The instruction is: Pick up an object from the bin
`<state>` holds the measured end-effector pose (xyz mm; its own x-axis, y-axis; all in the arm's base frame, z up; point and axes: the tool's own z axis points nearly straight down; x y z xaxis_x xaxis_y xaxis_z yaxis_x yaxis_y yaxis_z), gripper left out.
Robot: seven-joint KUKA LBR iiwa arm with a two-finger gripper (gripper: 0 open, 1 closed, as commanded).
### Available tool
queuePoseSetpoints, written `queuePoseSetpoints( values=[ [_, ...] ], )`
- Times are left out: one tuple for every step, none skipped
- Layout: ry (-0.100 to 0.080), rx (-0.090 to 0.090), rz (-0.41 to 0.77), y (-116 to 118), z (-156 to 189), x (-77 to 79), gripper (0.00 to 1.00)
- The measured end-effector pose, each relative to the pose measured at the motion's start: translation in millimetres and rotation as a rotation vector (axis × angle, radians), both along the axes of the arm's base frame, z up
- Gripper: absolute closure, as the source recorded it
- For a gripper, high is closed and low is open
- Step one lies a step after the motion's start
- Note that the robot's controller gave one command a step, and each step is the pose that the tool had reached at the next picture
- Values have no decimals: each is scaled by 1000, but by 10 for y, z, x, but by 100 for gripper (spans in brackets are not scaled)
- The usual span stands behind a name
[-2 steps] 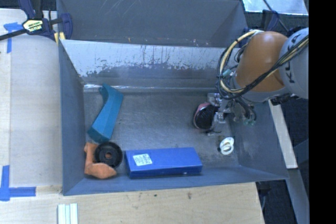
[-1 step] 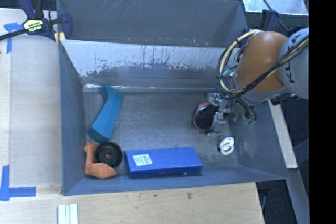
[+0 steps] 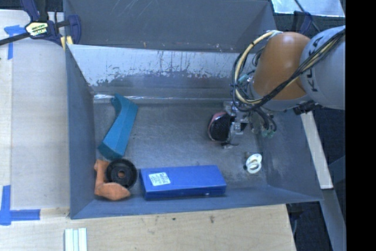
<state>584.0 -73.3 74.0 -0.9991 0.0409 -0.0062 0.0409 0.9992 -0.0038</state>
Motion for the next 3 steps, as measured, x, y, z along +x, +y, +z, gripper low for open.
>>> queuePoseSetpoints(
  values=[
    [2, 2, 13, 133, -9, 193, 100],
    [0, 3, 10, 151, -15, 283, 100],
    [-5, 2, 23, 193, 1937, -13, 100]
  ],
)
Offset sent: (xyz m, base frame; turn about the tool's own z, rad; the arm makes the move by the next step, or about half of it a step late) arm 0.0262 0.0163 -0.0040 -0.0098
